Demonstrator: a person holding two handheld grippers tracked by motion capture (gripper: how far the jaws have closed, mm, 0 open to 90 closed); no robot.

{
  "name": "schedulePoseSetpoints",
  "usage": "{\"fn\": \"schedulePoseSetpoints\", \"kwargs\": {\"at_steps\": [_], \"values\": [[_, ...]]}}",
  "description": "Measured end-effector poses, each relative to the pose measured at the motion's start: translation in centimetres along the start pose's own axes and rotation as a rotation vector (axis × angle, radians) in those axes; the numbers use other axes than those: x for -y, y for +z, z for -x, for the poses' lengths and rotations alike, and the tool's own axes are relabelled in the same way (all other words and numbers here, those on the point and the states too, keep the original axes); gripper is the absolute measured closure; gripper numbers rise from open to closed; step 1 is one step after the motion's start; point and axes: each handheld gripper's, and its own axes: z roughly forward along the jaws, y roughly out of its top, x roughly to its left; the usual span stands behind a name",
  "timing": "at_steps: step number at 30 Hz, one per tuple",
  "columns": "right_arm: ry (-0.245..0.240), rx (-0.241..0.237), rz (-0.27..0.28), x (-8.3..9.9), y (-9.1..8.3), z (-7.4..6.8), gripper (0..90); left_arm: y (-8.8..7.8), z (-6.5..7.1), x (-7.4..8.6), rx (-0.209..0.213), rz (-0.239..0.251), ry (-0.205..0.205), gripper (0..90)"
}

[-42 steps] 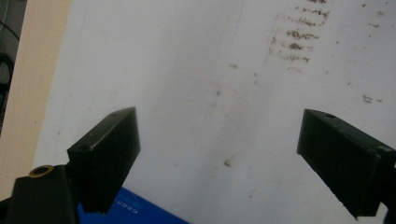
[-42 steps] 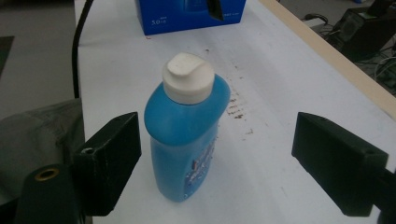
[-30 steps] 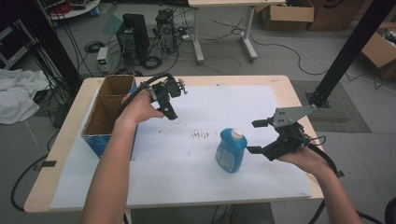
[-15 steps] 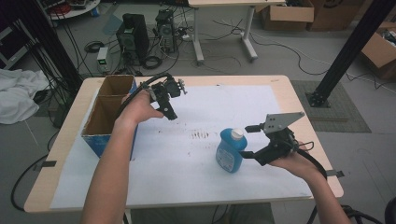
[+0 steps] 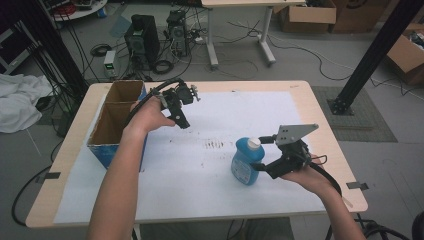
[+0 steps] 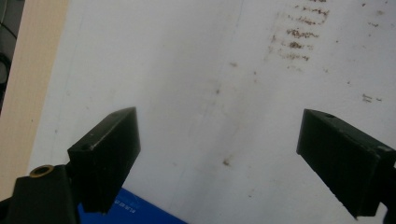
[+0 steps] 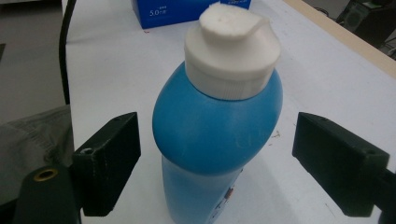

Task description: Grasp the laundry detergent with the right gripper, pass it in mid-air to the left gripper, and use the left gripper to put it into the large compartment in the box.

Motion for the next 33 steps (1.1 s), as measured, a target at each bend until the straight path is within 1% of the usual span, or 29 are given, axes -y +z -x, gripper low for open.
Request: {"fn": "schedulePoseSetpoints", "kwargs": {"at_steps": [8,11,13,24,26,33], "values": [[0.019,0.009,0.003,0.5,0.7,-0.1,14.9,0.0,-0.1,0.2,0.0,0.002,-0.006,14.0],[0.02,0.014,-0.001,0.5,1.0,-0.1,15.1,0.1,-0.1,0.2,0.002,0.001,-0.005,14.0],[0.023,0.022,-0.013,0.4,1.2,-0.2,15.2,0.2,-0.1,0.2,0.003,0.001,-0.004,14.0],[0.017,0.038,-0.029,0.3,1.8,-0.5,16.3,0.2,-0.2,0.2,0.002,0.0,-0.003,14.0],[0.013,0.049,-0.039,0.2,2.0,-0.6,17.1,0.2,-0.2,0.2,0.004,0.002,-0.008,14.0],[0.008,0.07,-0.041,0.2,2.4,-0.9,17.9,0.2,-0.2,0.2,0.005,0.0,-0.007,14.0]]}}
